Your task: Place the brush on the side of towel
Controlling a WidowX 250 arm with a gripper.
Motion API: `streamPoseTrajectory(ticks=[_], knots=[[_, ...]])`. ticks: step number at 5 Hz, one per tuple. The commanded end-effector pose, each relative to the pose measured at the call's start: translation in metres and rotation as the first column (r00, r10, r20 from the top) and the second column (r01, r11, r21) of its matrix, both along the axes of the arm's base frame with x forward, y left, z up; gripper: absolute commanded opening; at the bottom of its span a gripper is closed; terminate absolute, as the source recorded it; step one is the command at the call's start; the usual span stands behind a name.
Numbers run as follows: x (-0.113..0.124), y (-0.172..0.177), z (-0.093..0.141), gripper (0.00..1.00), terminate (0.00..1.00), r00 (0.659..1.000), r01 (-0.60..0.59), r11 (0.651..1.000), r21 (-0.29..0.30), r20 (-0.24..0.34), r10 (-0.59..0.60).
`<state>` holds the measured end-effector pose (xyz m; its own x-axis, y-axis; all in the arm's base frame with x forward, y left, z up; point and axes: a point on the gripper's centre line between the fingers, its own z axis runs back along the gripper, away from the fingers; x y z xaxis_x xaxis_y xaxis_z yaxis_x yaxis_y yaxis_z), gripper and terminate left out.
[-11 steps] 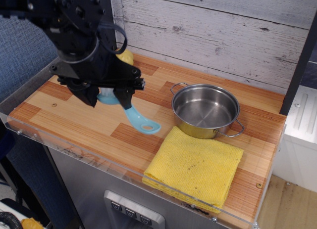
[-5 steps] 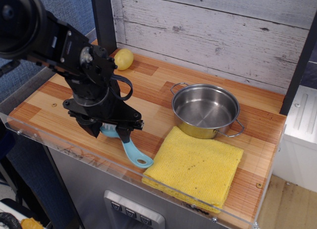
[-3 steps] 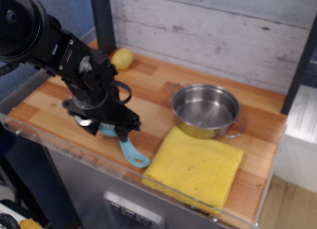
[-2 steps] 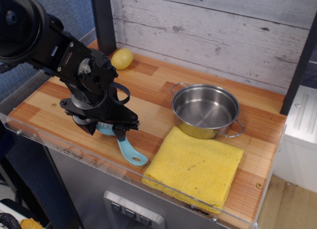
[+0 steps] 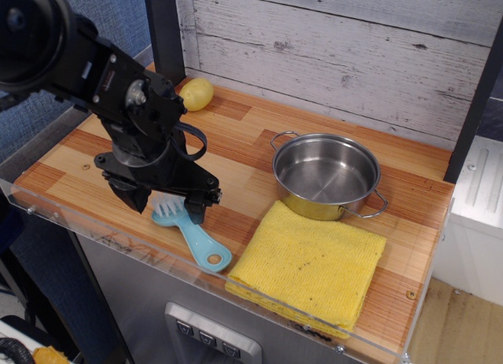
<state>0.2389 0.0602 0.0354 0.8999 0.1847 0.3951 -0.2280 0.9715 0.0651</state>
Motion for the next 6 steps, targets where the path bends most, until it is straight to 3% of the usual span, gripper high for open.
streamPoseTrajectory(ticks=[1,2,4,5,6], knots=[[-0.002,0.009,0.019,1.00,0.00,0.999,0.013,1.000,-0.005,0.052,-0.013],[0.005,0.010,0.042,1.00,0.00,0.996,0.054,0.996,-0.073,0.081,-0.048],[0.002,0.011,0.109,1.00,0.00,0.978,0.130,0.983,-0.128,0.178,-0.106],[-0.004,0.005,0.132,1.00,0.00,0.972,0.139,0.985,-0.100,0.205,-0.116],[-0.009,-0.001,0.148,1.00,1.00,0.958,0.176,0.982,-0.070,0.240,-0.155]])
